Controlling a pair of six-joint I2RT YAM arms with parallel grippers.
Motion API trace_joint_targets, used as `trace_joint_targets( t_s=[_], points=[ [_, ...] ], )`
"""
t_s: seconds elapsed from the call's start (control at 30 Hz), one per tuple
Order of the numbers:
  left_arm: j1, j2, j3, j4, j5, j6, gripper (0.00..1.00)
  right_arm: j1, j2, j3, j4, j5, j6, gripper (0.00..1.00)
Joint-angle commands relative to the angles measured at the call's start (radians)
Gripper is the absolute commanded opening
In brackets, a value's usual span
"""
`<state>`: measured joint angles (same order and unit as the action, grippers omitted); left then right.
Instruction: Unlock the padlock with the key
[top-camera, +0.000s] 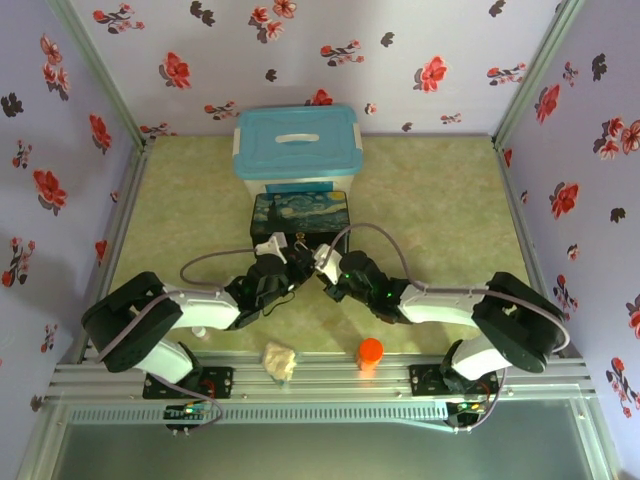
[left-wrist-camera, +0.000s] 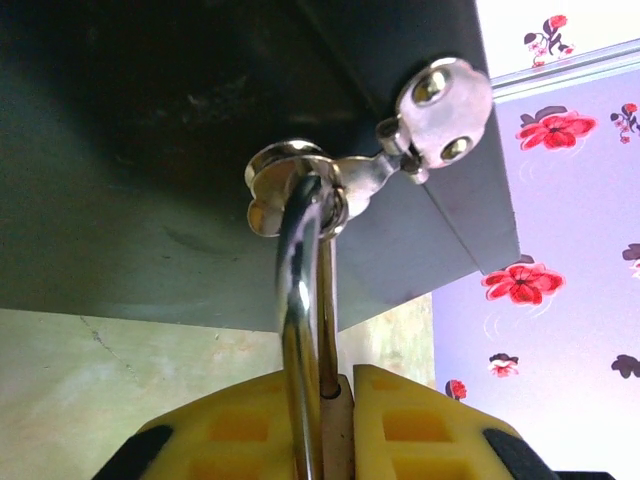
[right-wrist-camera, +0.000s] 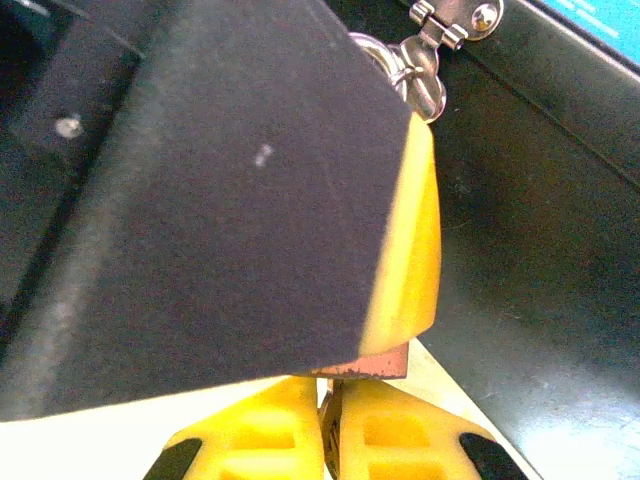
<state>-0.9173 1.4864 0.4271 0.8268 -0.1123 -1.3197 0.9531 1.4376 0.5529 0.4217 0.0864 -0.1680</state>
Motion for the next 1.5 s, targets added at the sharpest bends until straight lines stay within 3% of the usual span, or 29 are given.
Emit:
trace_joint_targets(
  t_s=[0.0,0.13,0.2,0.23,0.47,0.57,0.87,1.0,1.2,1.47],
  points=[
    [-0.019,-0.038,-0.011,0.077,0.013,-0.005,0.0,-0.016,-0.04,0.007,0.03,-0.083,0.086,0.03],
    [-0.019,-0.037,-0.021,0.066,0.012,-0.007,0.0,-0.015,-0.038,0.0,0.011,-0.08,0.09,0.11],
    [-0.018,-0.045,-0.026,0.037,0.01,-0.003,0.0,-0.015,-0.048,-0.009,-0.009,-0.077,0.113,0.27],
    [-0.018,-0.051,-0.029,0.019,0.008,0.002,0.0,-0.015,-0.057,-0.025,-0.001,-0.074,0.123,0.31],
    [-0.014,-0.082,-0.029,-0.108,0.019,0.046,0.0,-0.044,-0.136,-0.106,0.018,-0.175,0.242,0.43],
    [-0.013,-0.058,-0.027,-0.126,0.039,0.046,0.0,-0.057,-0.178,-0.126,0.022,-0.149,0.318,0.47],
    [-0.01,-0.009,-0.018,-0.16,0.083,0.051,0.02,-0.055,-0.13,-0.057,-0.058,0.067,0.489,0.48],
    [-0.004,0.003,0.026,-0.305,0.109,0.109,0.03,-0.053,-0.088,-0.042,-0.083,0.162,0.551,0.45],
    [0.001,-0.02,0.023,-0.415,0.102,0.168,0.08,-0.051,-0.066,-0.036,-0.098,0.19,0.56,0.45],
    [0.003,-0.032,0.129,-0.749,0.033,0.328,0.15,-0.05,-0.057,-0.035,-0.099,0.207,0.568,0.45]
  ],
)
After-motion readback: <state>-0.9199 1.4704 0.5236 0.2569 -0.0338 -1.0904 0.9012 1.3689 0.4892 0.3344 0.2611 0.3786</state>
